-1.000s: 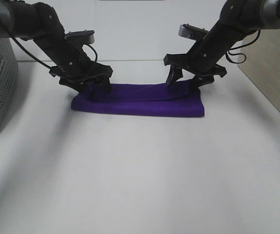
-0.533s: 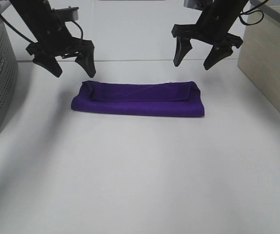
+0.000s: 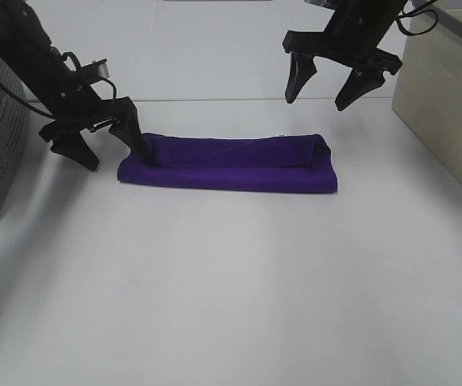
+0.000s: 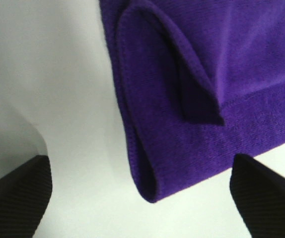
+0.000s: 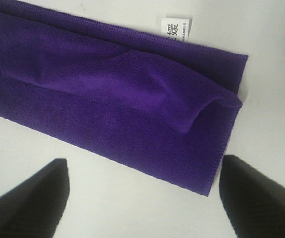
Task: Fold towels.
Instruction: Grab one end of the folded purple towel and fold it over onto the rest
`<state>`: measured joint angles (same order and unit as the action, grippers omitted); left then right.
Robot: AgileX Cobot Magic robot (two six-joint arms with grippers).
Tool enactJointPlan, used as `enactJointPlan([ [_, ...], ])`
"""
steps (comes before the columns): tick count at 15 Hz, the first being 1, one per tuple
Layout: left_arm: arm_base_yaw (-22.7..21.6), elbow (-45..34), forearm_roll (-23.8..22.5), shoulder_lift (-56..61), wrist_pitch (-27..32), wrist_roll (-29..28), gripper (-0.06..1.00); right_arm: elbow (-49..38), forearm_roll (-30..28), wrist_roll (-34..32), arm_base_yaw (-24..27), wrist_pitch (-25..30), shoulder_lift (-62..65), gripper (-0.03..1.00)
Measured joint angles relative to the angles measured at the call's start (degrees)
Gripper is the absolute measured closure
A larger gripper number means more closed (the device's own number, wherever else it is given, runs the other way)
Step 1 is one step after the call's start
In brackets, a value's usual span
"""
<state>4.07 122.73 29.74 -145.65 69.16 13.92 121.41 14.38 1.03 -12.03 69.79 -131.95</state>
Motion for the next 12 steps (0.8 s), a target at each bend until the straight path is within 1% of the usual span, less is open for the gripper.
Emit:
enactJointPlan([
  [1,-0.80,0.23,1.32,-0.69,0.17,0.52,0.05,0.00,0.00,0.00,0.00,0.00,0.00,0.16],
  [3,-1.66,0.69,2.52,-1.43,0.52,1.26,0.05,0.00,0.00,0.00,0.00,0.00,0.00,0.16],
  [6,-1.72,0.97,3.04,-1.72,0.74,1.60,0.05,0.00,0.00,0.00,0.00,0.00,0.00,0.16],
  [8,-1.72,1.15,4.58,-2.06,0.74,1.60,0.05,0.00,0.06,0.00,0.00,0.00,0.00,0.16],
  [10,-1.20,1.26,8.94,-2.92,0.06,1.72,0.05,0.00,0.11,0.00,0.00,0.00,0.00,0.16],
  [12,1.43,3.27,13.18,-4.98,-0.17,1.78,0.07,0.00,0.34,0.00,0.00,0.00,0.00,0.16],
])
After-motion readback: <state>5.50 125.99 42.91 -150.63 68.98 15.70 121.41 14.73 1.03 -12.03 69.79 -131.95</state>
